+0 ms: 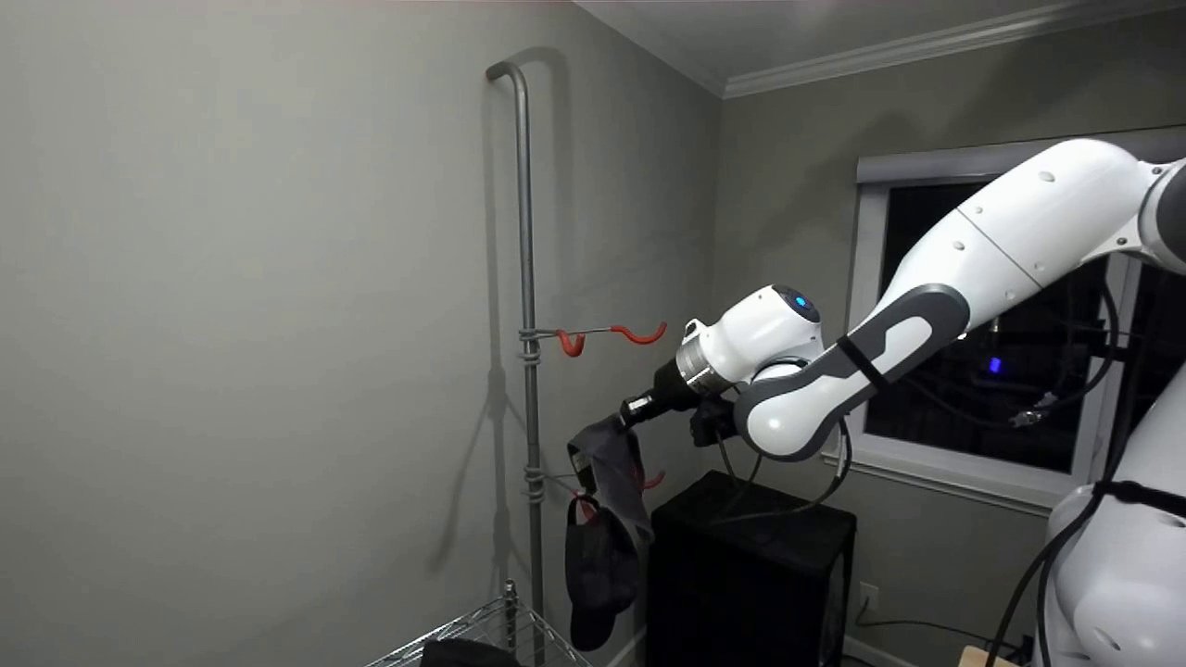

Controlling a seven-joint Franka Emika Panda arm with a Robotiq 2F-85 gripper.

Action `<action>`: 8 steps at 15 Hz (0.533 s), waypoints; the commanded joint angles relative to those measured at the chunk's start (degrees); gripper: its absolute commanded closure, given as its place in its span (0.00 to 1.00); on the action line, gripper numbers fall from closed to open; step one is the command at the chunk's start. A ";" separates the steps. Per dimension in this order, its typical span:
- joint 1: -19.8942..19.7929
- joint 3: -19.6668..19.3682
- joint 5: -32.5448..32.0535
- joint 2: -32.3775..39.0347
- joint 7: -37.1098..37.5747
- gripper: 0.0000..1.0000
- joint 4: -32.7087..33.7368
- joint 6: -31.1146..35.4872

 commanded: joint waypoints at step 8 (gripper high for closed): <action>2.49 11.67 -3.65 3.14 -2.06 0.96 0.35 -3.78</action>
